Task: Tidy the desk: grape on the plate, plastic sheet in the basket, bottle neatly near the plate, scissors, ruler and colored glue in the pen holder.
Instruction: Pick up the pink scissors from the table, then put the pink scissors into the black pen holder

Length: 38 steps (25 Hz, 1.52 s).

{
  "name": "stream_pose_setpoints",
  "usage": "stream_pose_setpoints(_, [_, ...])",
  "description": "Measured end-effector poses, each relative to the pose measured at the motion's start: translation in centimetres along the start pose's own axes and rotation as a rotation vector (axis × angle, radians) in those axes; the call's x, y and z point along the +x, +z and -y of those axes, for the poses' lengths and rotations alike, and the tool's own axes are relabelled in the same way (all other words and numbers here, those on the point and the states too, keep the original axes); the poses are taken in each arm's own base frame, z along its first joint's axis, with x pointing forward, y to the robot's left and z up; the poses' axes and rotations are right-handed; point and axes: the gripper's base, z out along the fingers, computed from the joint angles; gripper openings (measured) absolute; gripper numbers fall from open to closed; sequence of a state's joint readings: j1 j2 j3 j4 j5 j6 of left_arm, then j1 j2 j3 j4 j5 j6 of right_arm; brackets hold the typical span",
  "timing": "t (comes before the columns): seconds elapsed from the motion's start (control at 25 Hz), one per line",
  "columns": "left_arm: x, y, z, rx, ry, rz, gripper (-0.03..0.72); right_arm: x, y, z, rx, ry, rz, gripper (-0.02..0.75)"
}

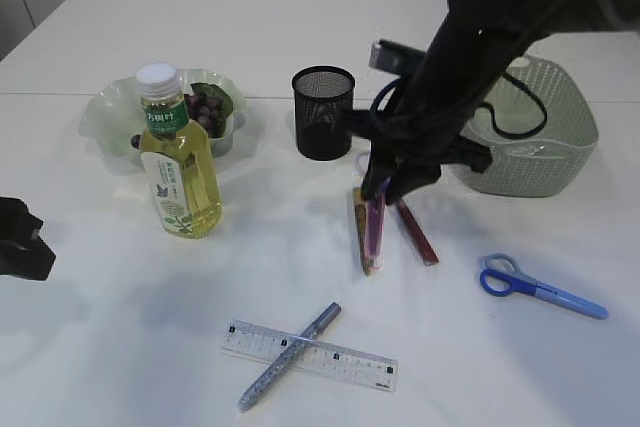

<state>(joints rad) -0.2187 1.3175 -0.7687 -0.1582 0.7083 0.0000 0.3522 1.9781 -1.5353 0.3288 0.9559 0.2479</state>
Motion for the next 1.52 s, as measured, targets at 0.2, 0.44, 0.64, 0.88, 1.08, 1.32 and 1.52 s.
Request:
stream_pose_setpoints(0.2, [0.0,0.0,0.0,0.0,0.0,0.0,0.406,-3.4,-3.4,0.3,-0.139,-0.028,0.151,0.171])
stream_pose_setpoints(0.44, [0.2,0.0,0.0,-0.001,0.002,-0.018,0.406,-6.8,-5.7,-0.1,-0.303,-0.122,0.355,0.171])
stream_pose_setpoints(0.64, [0.3,0.0,0.0,-0.001,0.002,-0.03,0.406,-9.1,-3.7,-0.6,-0.383,-0.261,0.461,0.171])
stream_pose_setpoints(0.88, [0.5,0.0,0.0,-0.002,0.002,-0.05,0.406,-11.8,-1.2,-0.6,-0.414,-0.389,0.633,0.171])
stream_pose_setpoints(1.08, [0.7,0.0,0.0,-0.002,0.002,-0.078,0.406,-13.6,-0.1,-0.6,-0.398,-0.468,0.76,0.171])
stream_pose_setpoints(1.32, [0.8,0.0,0.0,-0.002,0.002,-0.089,0.406,-14.4,1.9,0.2,-0.301,-0.589,0.812,0.171])
stream_pose_setpoints(1.52, [0.8,0.0,0.0,-0.002,0.002,-0.089,0.406,-14.5,4.3,1.0,-0.28,-0.602,0.776,0.175])
